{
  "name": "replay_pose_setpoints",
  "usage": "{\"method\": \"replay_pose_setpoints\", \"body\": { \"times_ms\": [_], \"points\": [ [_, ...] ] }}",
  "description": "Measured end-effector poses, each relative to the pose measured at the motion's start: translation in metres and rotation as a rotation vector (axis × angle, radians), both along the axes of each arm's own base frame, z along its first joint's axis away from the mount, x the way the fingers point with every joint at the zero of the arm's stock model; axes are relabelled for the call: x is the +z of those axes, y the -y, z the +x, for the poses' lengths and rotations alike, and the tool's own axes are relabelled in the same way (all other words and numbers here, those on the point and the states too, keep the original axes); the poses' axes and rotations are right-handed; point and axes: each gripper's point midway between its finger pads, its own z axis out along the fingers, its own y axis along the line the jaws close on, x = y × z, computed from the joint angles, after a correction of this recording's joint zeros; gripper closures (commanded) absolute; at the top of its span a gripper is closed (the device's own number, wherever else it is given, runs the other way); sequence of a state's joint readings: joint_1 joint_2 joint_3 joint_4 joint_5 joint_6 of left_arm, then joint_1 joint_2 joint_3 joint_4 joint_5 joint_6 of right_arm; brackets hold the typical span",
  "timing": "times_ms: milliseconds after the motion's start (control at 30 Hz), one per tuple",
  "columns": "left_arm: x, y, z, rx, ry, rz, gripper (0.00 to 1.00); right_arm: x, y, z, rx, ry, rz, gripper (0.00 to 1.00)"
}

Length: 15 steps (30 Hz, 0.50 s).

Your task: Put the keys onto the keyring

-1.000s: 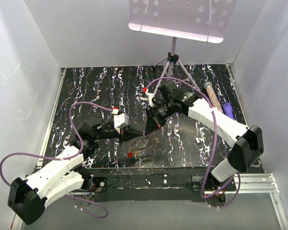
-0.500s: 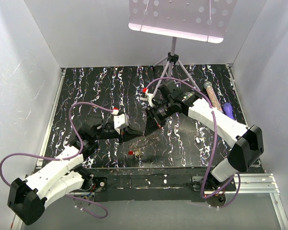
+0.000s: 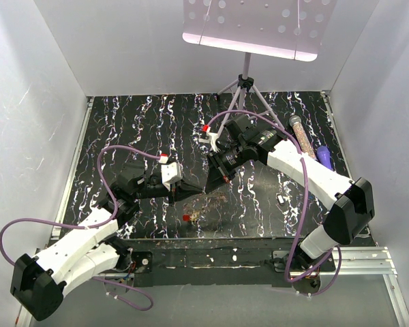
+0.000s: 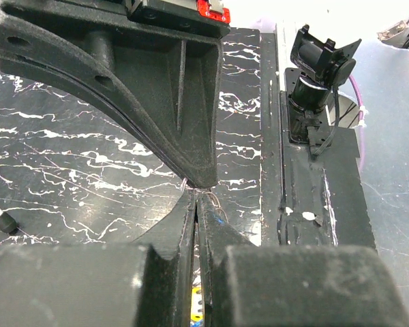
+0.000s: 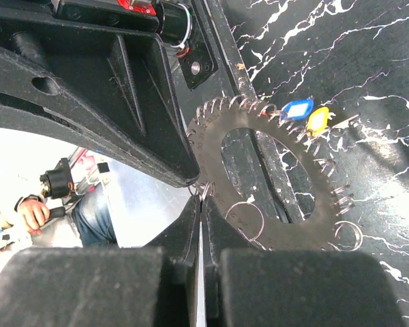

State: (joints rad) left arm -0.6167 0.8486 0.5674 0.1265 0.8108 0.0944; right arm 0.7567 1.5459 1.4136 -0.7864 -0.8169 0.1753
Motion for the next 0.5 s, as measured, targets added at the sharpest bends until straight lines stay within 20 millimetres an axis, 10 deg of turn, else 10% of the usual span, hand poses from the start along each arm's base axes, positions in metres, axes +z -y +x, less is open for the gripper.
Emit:
{"method": "replay_pose_setpoints", "body": {
  "times_ms": [200, 500],
  "points": [
    [0.0004, -0.0011, 0.0007, 0.009, 0.007, 0.002, 1.0, 0.0, 0.0, 0.0, 0.002, 0.002, 0.001, 0.98],
    [0.0004, -0.0016, 0.0051, 0.034, 0.006, -0.004, 1.0, 0.0004, 0.0027, -0.0023, 0.023, 0.006, 0.007, 0.64]
  ]
}}
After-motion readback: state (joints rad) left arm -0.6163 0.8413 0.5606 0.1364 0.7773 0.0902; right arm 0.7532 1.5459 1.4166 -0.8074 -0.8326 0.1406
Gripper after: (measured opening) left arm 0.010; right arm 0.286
